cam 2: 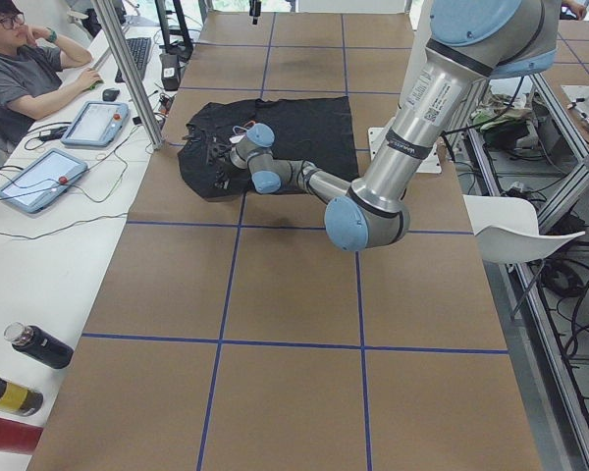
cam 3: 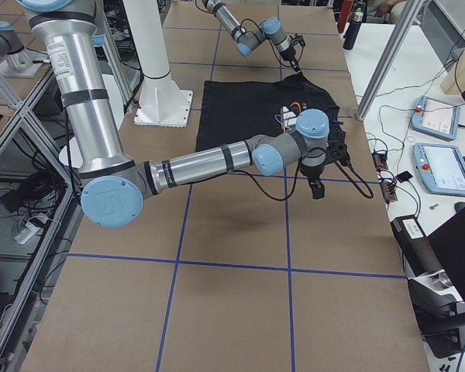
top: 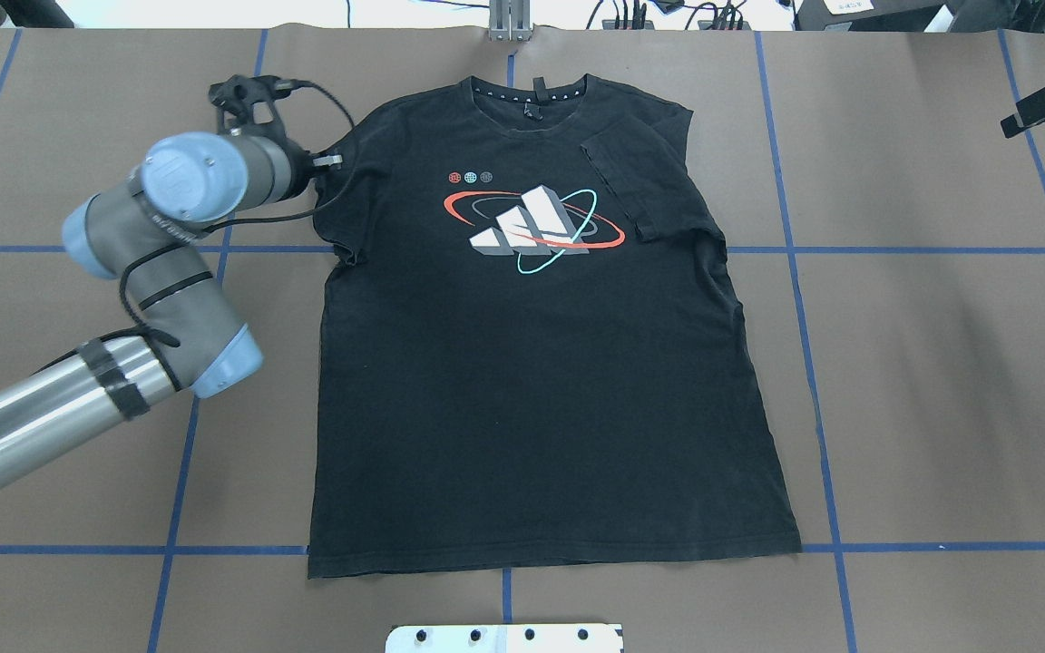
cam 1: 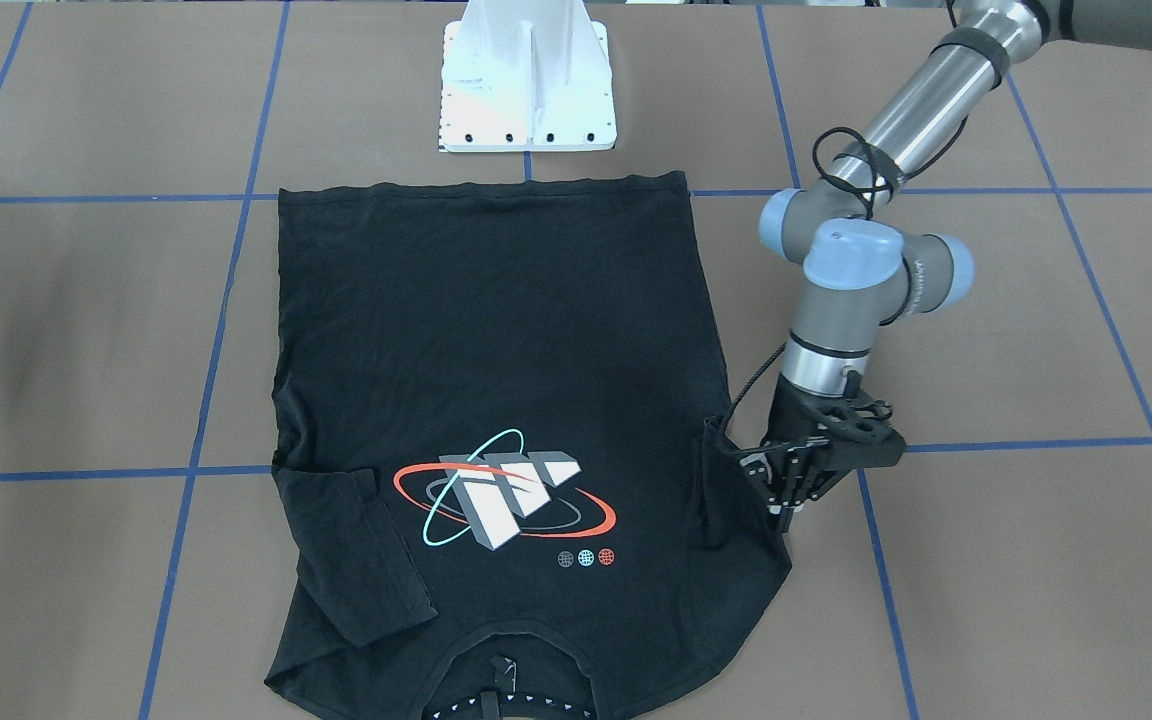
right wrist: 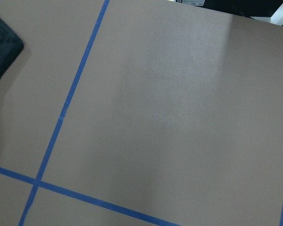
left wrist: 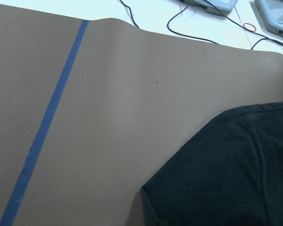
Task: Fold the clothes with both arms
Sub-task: 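Fold the sleeve nearest the left gripper inward while the right arm withdraws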
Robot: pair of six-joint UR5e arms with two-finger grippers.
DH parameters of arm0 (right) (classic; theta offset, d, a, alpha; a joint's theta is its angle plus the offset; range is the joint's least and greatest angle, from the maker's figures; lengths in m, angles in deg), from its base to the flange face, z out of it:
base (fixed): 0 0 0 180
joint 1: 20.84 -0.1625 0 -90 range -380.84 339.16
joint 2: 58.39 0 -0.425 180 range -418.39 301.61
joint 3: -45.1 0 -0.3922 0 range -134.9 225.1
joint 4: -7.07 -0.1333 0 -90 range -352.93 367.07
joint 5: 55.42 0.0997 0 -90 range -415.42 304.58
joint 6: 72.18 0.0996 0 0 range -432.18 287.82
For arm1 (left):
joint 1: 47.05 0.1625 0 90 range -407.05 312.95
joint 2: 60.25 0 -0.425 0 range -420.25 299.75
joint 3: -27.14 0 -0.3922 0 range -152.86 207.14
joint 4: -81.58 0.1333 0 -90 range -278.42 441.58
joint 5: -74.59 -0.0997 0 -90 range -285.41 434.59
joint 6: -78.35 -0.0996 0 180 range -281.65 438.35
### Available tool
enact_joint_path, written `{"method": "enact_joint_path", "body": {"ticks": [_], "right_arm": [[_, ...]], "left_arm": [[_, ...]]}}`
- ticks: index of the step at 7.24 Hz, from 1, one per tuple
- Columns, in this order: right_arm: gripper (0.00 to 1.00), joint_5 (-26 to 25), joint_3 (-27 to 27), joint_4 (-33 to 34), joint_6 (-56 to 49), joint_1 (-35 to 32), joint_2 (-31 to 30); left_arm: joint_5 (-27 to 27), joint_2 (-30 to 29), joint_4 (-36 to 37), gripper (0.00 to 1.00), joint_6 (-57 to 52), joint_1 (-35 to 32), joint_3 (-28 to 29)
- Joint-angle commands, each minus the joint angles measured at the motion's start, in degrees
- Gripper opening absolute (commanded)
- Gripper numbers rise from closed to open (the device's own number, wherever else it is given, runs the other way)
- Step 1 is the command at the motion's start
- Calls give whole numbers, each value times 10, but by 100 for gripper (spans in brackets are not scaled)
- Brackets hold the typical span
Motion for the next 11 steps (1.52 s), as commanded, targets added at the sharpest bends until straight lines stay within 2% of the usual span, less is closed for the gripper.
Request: {"method": "enact_joint_path", "body": {"ticks": [1, 2, 4, 8, 9, 10, 11], "right_arm": [[100, 0, -1, 0, 1, 0, 0], [100, 1, -3, 0, 7, 1, 0], [100, 1, -3, 0, 14, 1, -1], [100, 1, -4, 0, 14, 1, -1], [100, 1, -4, 0, 15, 0, -1], [100, 1, -4, 0, 15, 1, 0], [100, 1, -7, 0, 19, 1, 0]], "left_arm": [[-1, -68, 97, 0, 1, 0, 2], [-1, -95, 133, 0, 6, 2, 6], [-25, -135, 135, 0, 22, 20, 53], [-26, -154, 133, 0, 29, 36, 61], [-26, -155, 129, 63, 23, 38, 59], [-21, -155, 127, 100, 12, 38, 49], [-12, -146, 134, 100, -6, 37, 10]]}}
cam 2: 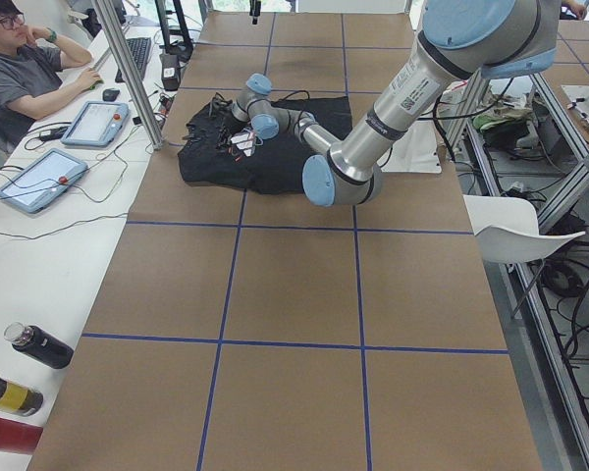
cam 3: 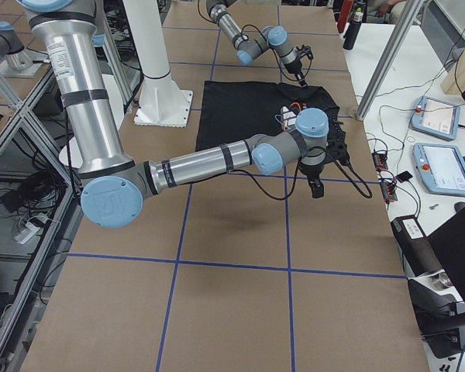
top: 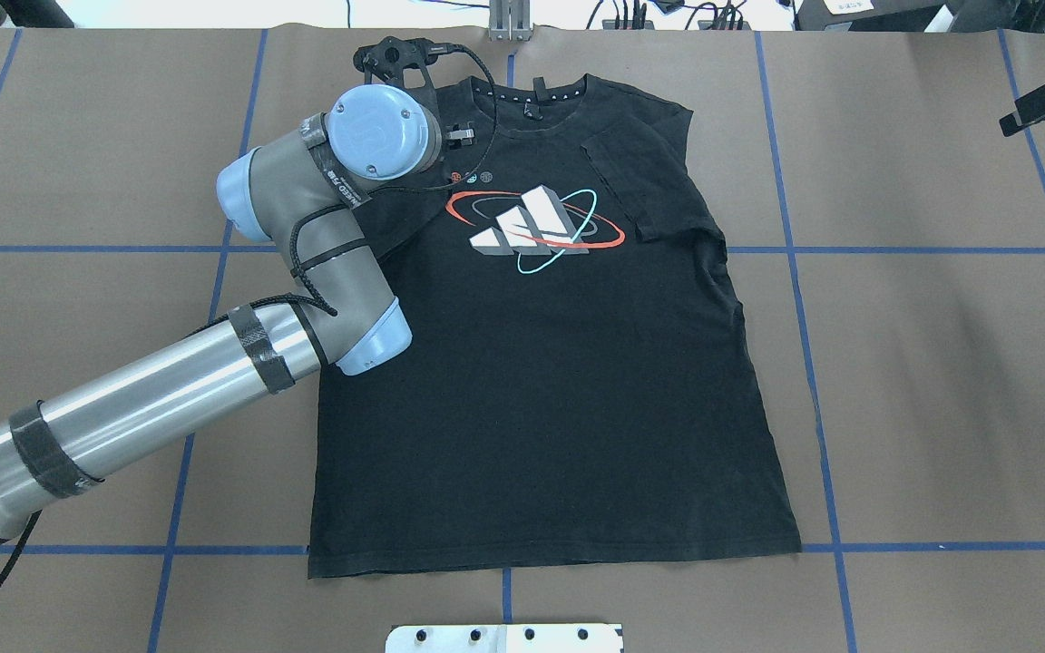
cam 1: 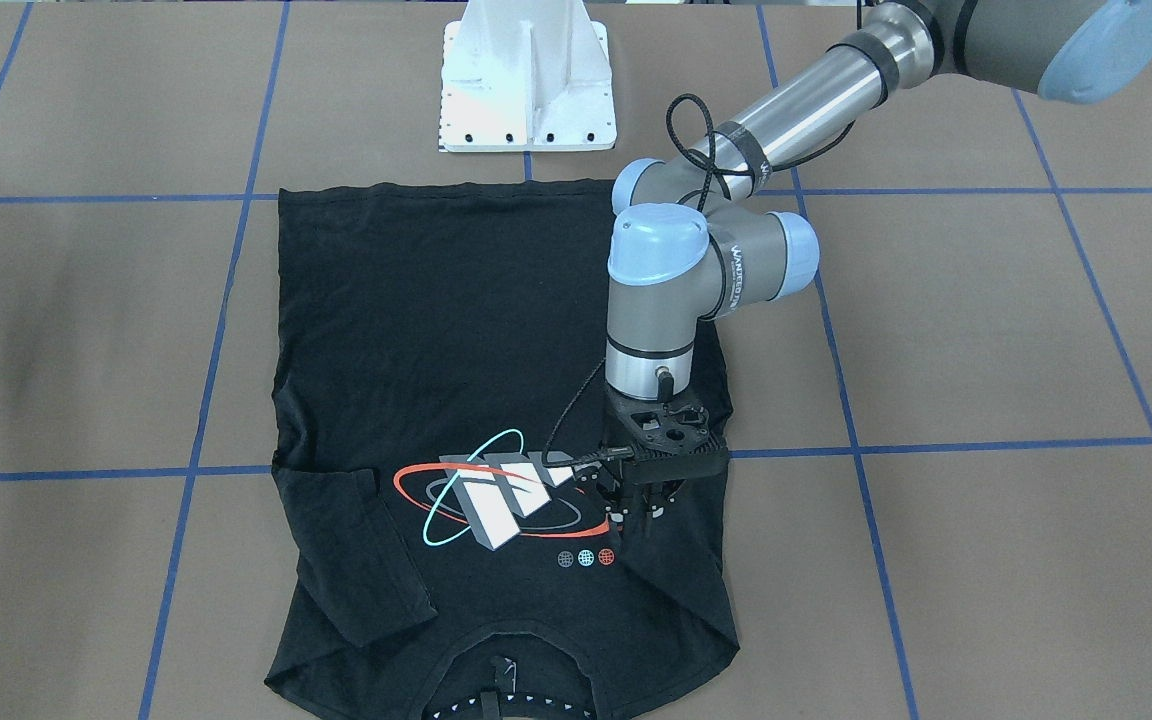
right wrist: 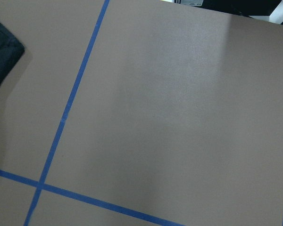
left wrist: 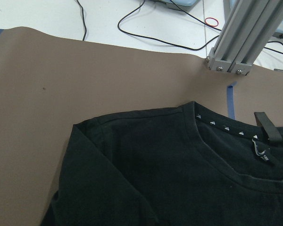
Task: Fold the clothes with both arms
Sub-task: 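Fold the sleeve nearest the left gripper inward while the right arm withdraws, then move both grippers down to the shirt's hem corners nearest the robot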
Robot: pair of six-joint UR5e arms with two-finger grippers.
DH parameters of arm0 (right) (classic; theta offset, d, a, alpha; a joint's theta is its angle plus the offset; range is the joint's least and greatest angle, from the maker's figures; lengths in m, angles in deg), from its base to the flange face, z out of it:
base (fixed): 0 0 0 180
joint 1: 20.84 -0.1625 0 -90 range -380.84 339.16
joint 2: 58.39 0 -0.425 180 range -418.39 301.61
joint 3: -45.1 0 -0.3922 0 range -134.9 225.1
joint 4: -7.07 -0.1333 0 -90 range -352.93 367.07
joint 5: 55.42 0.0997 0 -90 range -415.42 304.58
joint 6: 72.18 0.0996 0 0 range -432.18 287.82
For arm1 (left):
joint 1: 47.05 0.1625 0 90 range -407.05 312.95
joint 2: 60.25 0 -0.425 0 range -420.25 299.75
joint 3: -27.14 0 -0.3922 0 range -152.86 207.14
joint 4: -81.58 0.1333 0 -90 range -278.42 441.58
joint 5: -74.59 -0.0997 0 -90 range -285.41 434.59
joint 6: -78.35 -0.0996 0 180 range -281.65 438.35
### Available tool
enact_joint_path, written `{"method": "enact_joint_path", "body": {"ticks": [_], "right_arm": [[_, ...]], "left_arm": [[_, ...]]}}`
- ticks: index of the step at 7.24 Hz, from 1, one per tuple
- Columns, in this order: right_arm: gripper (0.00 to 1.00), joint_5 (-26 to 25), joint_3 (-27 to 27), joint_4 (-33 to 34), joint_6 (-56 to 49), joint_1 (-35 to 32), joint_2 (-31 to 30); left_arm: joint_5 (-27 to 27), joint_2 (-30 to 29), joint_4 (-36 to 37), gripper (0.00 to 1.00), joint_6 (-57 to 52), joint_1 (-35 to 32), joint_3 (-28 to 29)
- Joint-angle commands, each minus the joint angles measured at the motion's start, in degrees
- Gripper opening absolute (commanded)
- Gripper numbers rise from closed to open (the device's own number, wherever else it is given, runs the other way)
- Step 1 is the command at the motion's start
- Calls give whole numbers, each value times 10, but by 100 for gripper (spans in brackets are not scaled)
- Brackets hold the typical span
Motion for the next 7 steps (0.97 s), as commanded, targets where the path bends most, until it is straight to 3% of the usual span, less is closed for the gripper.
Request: {"method": "enact_joint_path", "body": {"ticks": [1, 3, 4, 6, 7], "right_arm": [[100, 1, -15, -1, 37, 1, 0], [100, -6, -77, -2, 152, 23, -6], [100, -30, -107, -2, 203, 48, -14], [100, -114, -196, -2, 312, 140, -62], [100, -133, -254, -3, 376, 180, -99]], "left_arm": [[26, 38, 19, 100, -49, -3, -94], [80, 144, 72, 100, -165, -11, -281], [91, 193, 72, 100, -169, -10, -343], [144, 222, 73, 100, -166, -11, -398], [152, 247, 73, 100, -164, -5, -429]]}}
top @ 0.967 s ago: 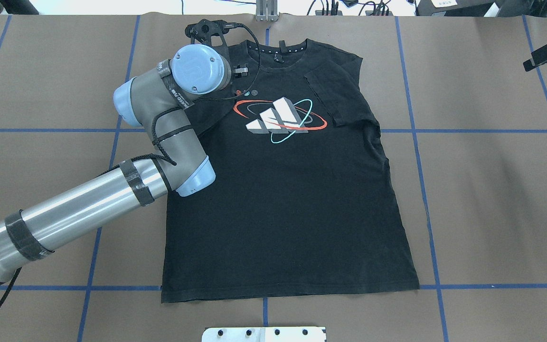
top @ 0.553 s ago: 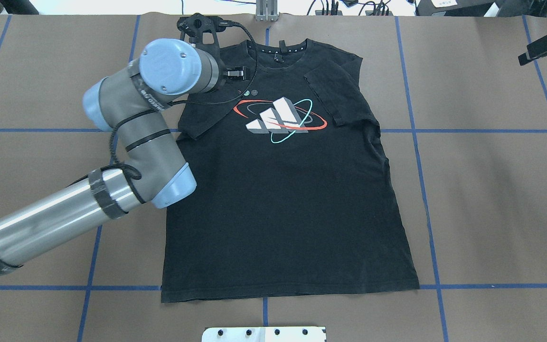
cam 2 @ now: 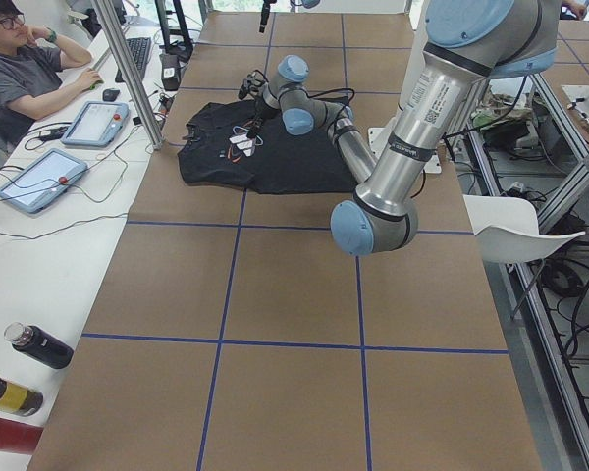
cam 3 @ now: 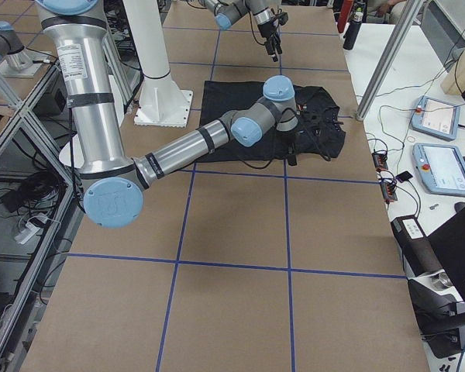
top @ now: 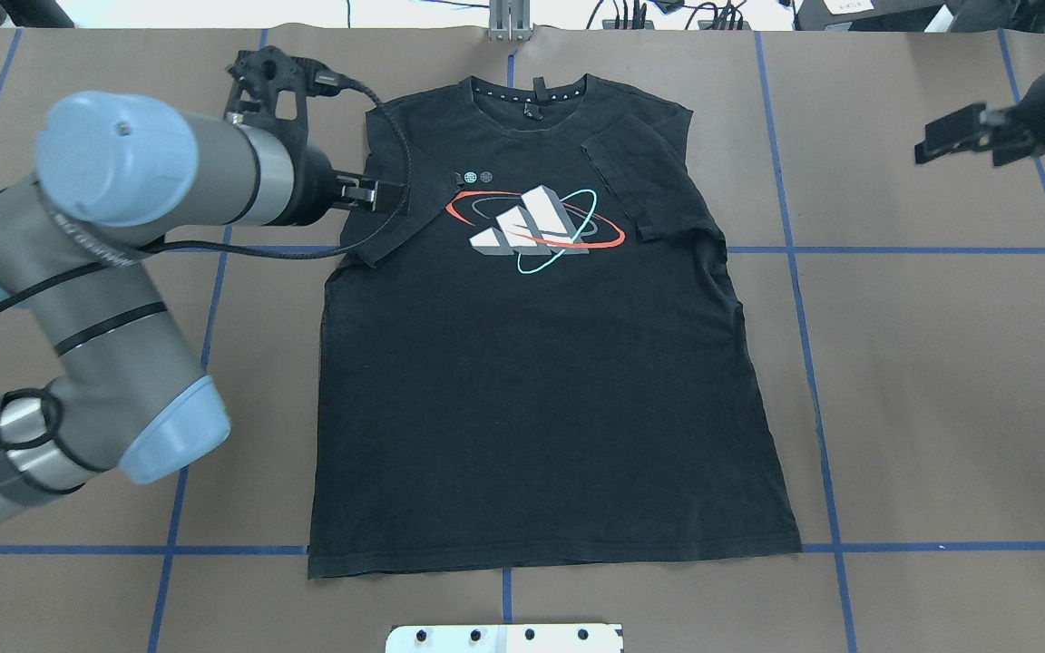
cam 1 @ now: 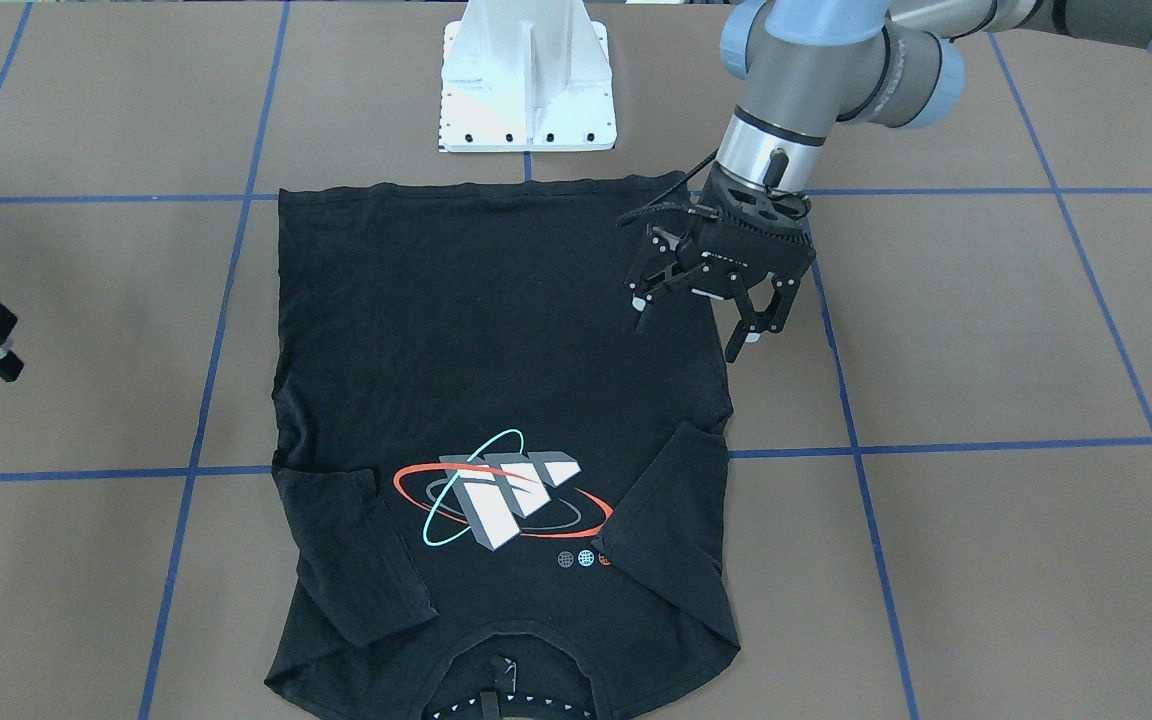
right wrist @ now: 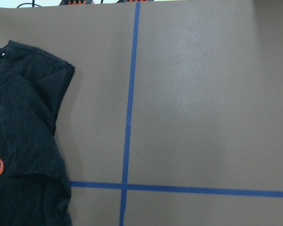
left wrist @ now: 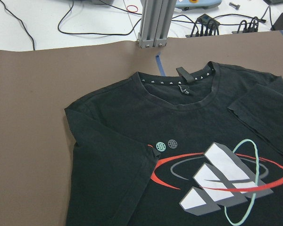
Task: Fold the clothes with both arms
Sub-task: 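Move both grippers down to the shirt's hem corners nearest the robot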
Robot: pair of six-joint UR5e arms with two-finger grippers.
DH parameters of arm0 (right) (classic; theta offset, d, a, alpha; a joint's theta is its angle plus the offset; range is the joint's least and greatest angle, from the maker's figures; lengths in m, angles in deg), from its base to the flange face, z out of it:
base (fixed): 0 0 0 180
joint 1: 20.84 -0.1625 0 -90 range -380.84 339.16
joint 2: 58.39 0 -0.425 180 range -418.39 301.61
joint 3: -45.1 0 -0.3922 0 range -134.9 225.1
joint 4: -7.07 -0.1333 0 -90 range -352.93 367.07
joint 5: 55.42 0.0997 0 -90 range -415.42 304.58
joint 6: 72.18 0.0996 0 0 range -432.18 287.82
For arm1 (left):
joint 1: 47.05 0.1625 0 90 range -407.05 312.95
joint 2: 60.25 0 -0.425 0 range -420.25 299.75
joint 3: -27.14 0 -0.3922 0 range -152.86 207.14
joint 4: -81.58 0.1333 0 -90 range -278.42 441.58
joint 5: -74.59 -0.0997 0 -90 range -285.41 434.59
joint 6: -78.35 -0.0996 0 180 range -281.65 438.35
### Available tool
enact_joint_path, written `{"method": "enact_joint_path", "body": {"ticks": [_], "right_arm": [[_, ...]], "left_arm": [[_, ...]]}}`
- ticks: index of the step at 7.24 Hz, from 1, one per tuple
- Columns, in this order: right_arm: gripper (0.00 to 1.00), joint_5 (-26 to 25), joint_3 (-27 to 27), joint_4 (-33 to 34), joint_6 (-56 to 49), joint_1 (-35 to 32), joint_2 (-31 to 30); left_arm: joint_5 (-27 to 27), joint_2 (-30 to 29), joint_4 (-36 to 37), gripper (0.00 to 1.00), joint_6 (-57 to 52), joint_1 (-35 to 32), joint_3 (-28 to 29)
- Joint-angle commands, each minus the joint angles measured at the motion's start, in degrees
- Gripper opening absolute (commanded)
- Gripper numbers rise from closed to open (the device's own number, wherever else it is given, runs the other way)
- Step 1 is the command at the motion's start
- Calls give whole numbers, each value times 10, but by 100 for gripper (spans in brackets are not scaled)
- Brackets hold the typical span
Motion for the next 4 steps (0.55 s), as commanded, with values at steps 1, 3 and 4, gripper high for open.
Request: {"method": "enact_joint_path", "body": {"ticks": [1, 3, 4], "right_arm": [[100, -41, -118, -1, 120, 87, -77], [99, -101, -190, -29, 194, 173, -157], [99, -155, -192, -118, 239, 232, -208]], "left_arm": [[17, 74, -2, 100, 2, 7, -59], [6, 120, -6, 100, 37, 41, -66], [-35, 130, -6, 100, 75, 82, -75]]}}
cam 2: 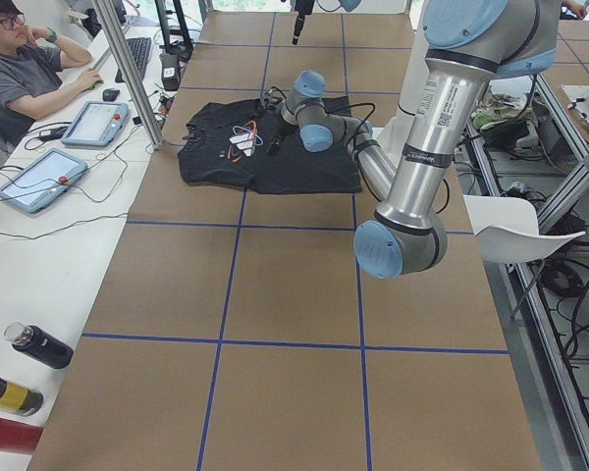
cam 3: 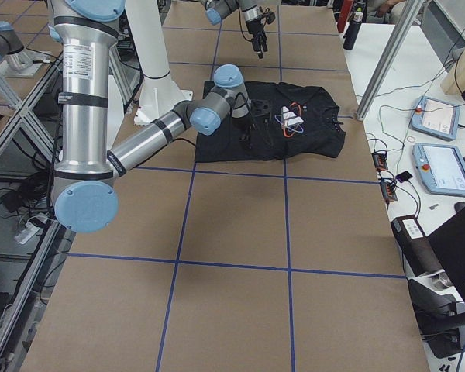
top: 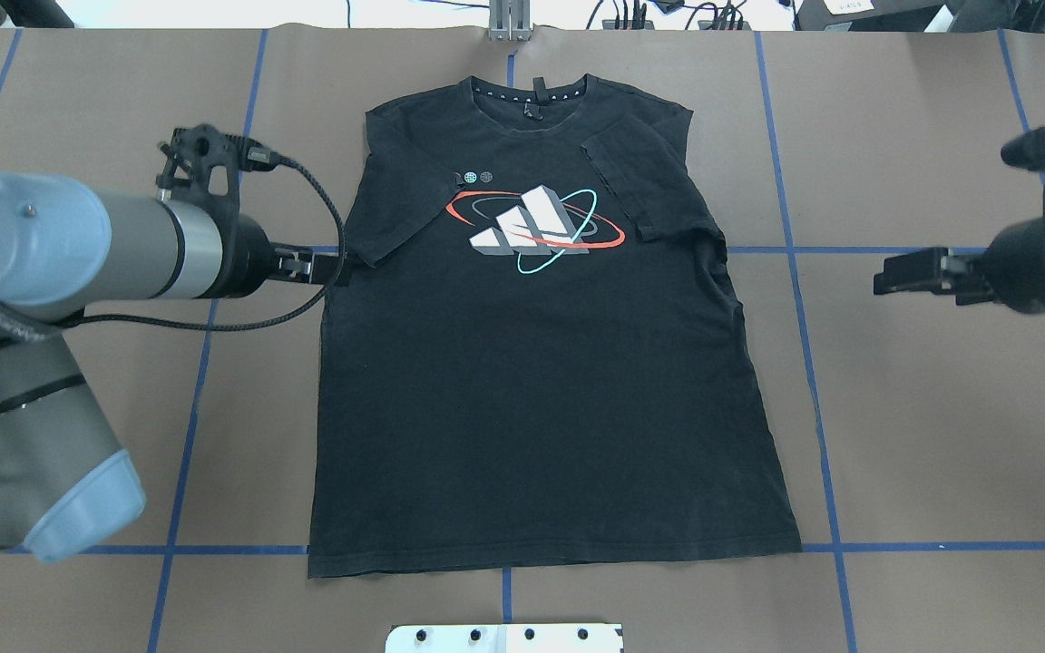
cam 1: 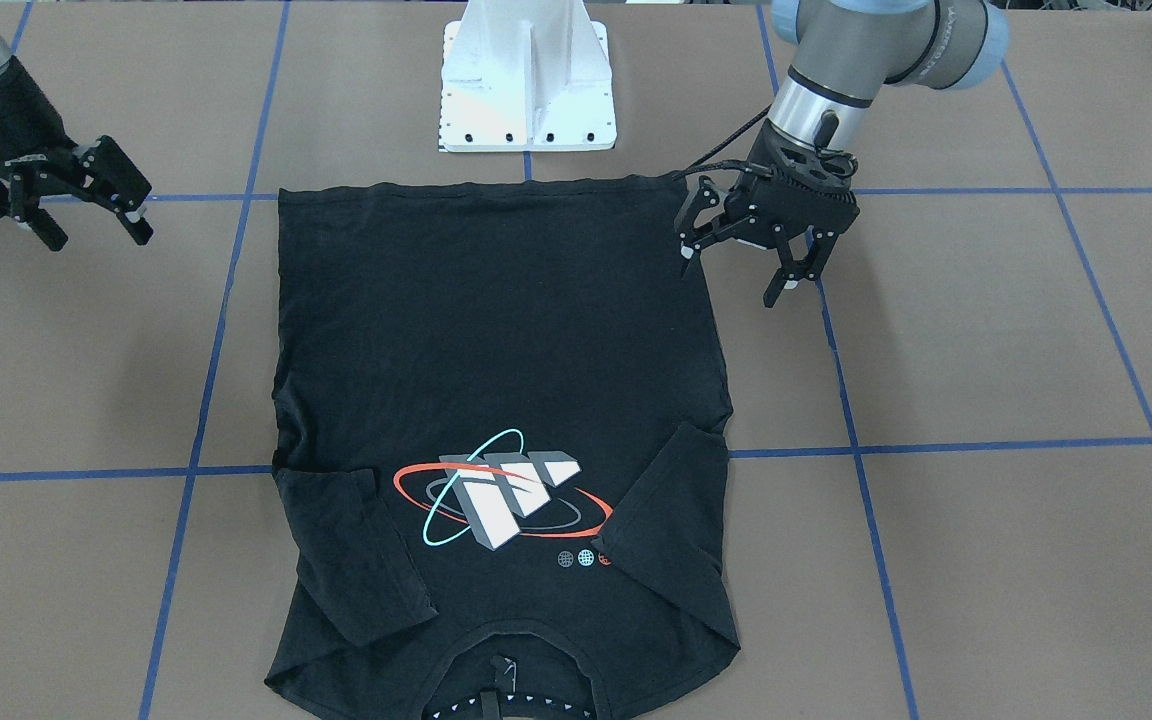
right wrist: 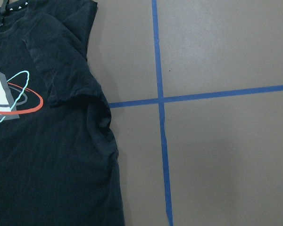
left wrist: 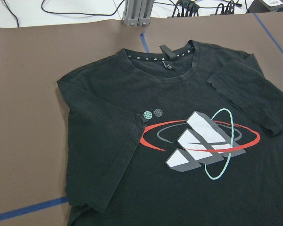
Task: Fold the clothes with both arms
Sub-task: 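Move both grippers down to the shirt's hem corners nearest the robot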
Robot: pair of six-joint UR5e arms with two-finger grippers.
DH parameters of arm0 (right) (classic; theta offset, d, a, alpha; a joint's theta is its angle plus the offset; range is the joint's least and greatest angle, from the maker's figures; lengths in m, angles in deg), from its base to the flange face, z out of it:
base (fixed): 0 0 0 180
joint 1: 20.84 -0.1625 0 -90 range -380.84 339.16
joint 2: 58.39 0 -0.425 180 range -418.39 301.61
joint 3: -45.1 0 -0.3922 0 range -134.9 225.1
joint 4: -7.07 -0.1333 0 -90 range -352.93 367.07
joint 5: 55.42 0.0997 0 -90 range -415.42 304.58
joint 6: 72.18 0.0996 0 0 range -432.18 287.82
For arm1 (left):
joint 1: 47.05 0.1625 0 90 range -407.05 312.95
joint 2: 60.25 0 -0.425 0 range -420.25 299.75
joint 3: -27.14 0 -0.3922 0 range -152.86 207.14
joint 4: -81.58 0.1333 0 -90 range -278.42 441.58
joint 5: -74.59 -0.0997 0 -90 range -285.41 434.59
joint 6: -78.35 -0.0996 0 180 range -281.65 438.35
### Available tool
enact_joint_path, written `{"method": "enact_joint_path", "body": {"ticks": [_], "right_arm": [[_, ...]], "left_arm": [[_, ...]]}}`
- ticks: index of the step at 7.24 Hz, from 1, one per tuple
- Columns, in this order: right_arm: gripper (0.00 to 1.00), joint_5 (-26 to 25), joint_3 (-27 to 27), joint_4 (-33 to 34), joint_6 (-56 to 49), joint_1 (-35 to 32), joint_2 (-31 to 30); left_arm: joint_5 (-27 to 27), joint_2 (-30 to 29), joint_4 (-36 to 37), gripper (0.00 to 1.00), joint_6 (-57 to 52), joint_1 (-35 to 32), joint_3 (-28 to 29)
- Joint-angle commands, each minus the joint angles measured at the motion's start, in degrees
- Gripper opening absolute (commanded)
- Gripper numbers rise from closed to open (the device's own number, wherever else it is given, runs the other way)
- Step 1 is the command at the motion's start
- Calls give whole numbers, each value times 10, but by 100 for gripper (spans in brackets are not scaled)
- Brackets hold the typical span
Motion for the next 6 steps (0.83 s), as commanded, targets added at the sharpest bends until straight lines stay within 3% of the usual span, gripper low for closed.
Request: {"method": "enact_joint_path", "body": {"ticks": [1, 3, 5, 6], "right_arm": [[99, -104, -17, -142, 90, 120, -106], [100, -228, -16, -151, 155, 243, -129], [100, -311, -15, -151, 191, 329, -131], [100, -326, -13, -151, 195, 343, -130]], "left_arm": [[-50, 42, -1, 100, 80, 85, -25], [-93, 85, -1, 100, 150, 173, -52], [-96, 112, -1, 100, 177, 212, -52], [-98, 119, -1, 100, 202, 234, -52]]}}
